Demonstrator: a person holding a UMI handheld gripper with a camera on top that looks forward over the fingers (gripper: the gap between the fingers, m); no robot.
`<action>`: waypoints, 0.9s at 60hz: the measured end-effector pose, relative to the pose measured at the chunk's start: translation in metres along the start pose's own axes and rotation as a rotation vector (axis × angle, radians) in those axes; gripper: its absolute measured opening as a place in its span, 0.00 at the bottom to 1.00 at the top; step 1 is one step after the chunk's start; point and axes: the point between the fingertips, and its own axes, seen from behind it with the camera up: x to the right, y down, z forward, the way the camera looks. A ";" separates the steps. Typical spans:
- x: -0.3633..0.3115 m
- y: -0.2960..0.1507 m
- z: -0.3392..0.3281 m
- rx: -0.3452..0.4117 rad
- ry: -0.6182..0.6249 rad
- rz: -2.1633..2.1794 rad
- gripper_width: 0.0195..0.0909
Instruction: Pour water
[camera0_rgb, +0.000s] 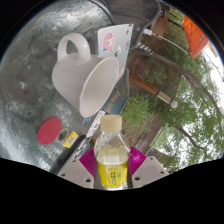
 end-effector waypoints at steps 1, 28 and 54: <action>0.003 -0.002 0.000 -0.001 0.002 -0.037 0.26; 0.039 -0.058 -0.011 0.125 -0.026 0.080 0.26; -0.046 -0.002 0.029 0.033 -0.162 1.977 0.27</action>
